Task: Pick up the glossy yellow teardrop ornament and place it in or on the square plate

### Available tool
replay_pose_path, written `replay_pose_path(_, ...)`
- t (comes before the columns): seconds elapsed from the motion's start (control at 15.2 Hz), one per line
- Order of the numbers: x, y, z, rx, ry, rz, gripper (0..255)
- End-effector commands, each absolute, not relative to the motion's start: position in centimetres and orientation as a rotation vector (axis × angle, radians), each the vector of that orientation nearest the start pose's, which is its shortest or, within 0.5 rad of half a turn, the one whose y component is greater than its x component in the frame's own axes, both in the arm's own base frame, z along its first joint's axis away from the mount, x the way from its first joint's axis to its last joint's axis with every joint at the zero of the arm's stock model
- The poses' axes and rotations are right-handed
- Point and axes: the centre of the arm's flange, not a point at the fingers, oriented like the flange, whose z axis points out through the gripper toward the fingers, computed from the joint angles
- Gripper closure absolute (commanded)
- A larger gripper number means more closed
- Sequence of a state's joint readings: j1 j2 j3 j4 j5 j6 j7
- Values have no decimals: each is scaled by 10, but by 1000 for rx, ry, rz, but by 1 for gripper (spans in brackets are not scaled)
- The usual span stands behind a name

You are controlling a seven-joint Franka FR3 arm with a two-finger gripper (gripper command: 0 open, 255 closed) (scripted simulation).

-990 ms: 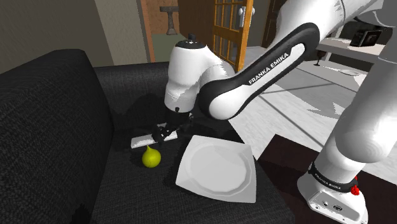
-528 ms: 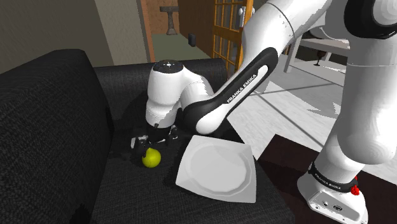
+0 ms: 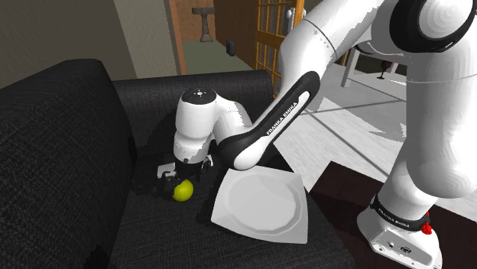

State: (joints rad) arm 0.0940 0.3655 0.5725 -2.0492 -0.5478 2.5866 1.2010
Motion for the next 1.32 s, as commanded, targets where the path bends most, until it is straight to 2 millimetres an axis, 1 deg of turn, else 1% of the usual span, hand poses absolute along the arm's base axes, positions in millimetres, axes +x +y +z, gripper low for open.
replay_pose_path(0.0,485,375,309,-2988,234,-415,0)
replay_pose_path(0.26,485,375,309,-2988,234,-415,0)
replay_pose_path(0.33,485,375,309,-2988,234,-415,255)
replay_pose_path(0.53,484,377,308,-2989,234,-415,255)
replay_pose_path(0.86,482,377,312,-2989,235,-415,255)
replay_pose_path(0.92,485,375,309,-2988,234,-415,255)
replay_pose_path(1.25,485,375,336,-2988,234,-415,255)
